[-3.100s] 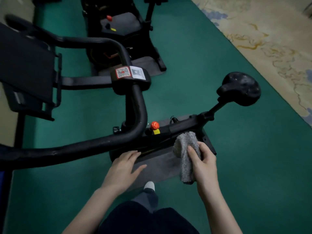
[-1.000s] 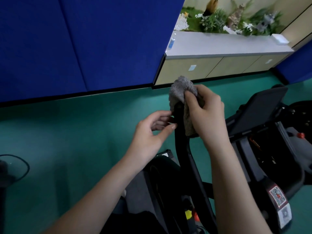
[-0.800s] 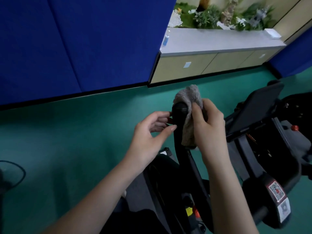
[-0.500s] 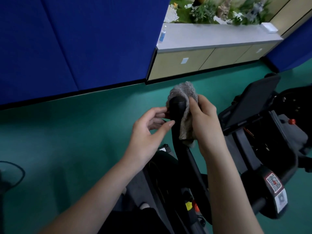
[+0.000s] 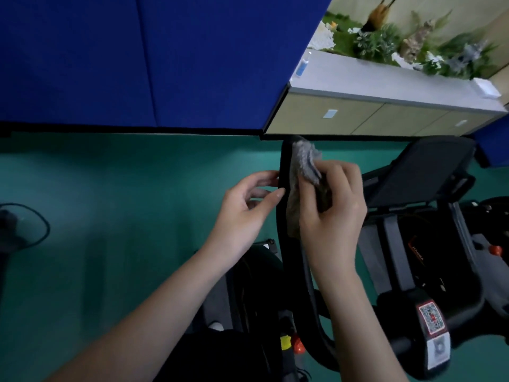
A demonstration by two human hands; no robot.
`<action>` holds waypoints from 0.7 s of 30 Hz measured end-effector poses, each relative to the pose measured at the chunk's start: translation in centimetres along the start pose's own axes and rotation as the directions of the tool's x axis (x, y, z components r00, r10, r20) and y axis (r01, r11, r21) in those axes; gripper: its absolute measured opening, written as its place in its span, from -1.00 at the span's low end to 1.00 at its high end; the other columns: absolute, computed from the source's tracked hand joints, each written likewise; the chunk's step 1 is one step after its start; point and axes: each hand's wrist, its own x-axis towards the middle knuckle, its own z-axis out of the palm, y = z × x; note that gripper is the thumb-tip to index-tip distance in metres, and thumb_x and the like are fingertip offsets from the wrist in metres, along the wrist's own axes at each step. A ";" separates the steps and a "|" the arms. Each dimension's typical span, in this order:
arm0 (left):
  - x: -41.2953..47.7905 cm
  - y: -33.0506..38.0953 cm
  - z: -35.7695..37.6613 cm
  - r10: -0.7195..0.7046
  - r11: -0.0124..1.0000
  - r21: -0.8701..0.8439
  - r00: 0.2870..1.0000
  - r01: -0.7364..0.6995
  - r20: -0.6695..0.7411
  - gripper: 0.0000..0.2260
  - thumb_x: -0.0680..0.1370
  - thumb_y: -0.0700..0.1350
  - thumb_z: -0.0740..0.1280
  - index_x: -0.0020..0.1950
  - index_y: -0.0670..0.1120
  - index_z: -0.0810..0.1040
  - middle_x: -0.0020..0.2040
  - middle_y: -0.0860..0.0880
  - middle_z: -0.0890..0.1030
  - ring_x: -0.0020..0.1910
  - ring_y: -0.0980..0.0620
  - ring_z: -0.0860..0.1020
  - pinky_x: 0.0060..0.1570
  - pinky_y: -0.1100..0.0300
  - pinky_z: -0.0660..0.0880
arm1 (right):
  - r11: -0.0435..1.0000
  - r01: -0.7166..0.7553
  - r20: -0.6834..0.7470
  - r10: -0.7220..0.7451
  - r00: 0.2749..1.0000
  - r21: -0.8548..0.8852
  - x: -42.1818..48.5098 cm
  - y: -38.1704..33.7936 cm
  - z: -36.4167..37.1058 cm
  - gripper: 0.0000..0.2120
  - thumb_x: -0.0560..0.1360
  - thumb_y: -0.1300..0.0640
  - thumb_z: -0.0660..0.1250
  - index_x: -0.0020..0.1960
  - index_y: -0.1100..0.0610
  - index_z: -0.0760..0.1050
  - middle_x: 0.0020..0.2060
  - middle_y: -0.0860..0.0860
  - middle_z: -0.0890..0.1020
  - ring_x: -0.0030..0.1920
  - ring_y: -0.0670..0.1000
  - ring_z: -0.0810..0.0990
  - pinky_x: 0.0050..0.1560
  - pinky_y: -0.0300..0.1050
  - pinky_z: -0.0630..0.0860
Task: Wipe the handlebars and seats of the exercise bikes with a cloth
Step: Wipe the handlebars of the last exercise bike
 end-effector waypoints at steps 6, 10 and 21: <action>-1.2 -1.3 0.5 0.008 0.999 -0.041 0.996 -0.012 -0.089 -0.81 0.52 -0.31 0.34 0.07 -0.07 0.56 -0.05 0.01 0.60 -0.21 0.17 0.52 -0.08 0.38 0.44 | 0.992 0.103 -0.016 -0.102 0.995 0.070 0.0 0.8 -1.0 -0.89 0.46 0.40 0.33 -0.04 0.32 0.58 -0.11 0.10 0.53 -0.08 -0.09 0.50 0.02 -0.43 0.36; -1.7 -1.9 1.2 -0.001 0.997 -0.073 0.992 -0.008 -0.130 -0.81 0.52 -0.31 0.34 0.06 -0.08 0.55 -0.06 0.07 0.58 -0.20 0.14 0.51 -0.10 0.41 0.43 | 0.956 0.277 0.057 -0.284 0.957 0.099 2.4 1.1 -0.7 -0.86 0.46 0.39 0.32 0.00 0.32 0.59 -0.03 0.14 0.55 0.01 -0.09 0.49 0.11 -0.37 0.38; -3.0 -3.1 2.2 -0.043 0.991 -0.133 0.977 0.015 -0.207 -0.79 0.48 -0.30 0.40 0.11 -0.18 0.58 -0.10 0.04 0.59 -0.18 0.11 0.50 -0.12 0.41 0.43 | 0.805 0.573 0.390 -0.583 0.713 0.156 5.7 1.8 -1.9 -0.88 0.50 0.32 0.37 0.01 0.24 0.62 -0.09 0.05 0.67 -0.03 0.11 0.56 0.03 -0.23 0.42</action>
